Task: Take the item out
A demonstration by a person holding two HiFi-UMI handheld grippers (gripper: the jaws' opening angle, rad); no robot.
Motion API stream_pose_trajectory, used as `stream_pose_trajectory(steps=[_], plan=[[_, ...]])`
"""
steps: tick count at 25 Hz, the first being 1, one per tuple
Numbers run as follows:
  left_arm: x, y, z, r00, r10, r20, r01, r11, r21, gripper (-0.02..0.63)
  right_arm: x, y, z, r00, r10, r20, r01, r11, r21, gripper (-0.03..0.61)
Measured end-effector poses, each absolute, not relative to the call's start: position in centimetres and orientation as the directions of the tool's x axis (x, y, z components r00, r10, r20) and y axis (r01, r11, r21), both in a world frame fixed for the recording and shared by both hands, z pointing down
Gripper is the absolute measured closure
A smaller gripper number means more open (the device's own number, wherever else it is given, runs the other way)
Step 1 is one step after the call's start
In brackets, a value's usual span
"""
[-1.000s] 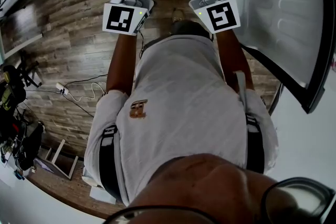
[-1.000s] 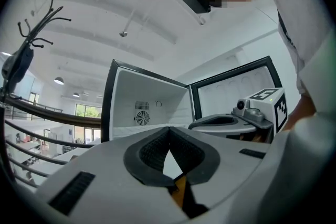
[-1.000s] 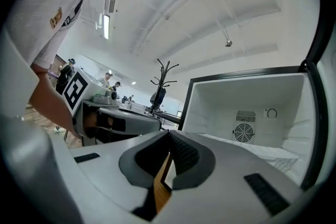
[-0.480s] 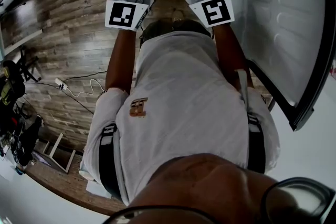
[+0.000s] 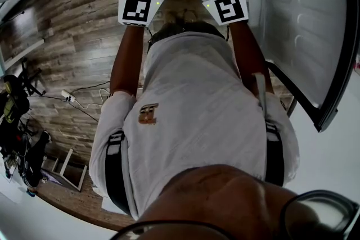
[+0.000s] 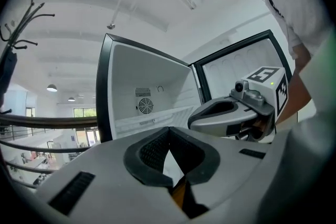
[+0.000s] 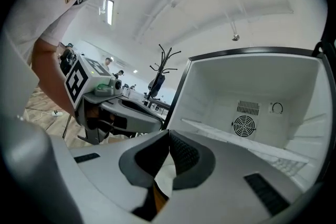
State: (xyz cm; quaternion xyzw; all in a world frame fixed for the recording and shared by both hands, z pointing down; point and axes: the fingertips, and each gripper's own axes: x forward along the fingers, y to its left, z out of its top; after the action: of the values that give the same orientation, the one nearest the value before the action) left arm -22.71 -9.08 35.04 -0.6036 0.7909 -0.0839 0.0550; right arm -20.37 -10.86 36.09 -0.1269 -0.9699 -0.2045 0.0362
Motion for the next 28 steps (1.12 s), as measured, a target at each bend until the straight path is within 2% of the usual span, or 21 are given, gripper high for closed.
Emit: stream_pose_trajectory(steps=[15, 22, 28], plan=[[-26.5, -10.9, 40.2, -0.272, -0.947, 0.169, -0.892, 0.182, -0.413, 0.595, -24.9, -12.3, 39.5, -0.97, 0.163, 0.182, 0.239, 0.795, 0.558, 0.543], [-26.7, -11.6, 42.7, -0.31, -0.918, 0.247, -0.833, 0.137, -0.536, 0.594, -25.3, -12.5, 43.0, -0.949, 0.148, 0.28, 0.3, 0.702, 0.646, 0.541], [-26.1, -12.4, 45.4, -0.315, -0.887, 0.338, -0.791, 0.049, -0.609, 0.592, -25.2, -13.3, 45.6, -0.924, 0.127, 0.361, 0.343, 0.691, 0.636, 0.541]])
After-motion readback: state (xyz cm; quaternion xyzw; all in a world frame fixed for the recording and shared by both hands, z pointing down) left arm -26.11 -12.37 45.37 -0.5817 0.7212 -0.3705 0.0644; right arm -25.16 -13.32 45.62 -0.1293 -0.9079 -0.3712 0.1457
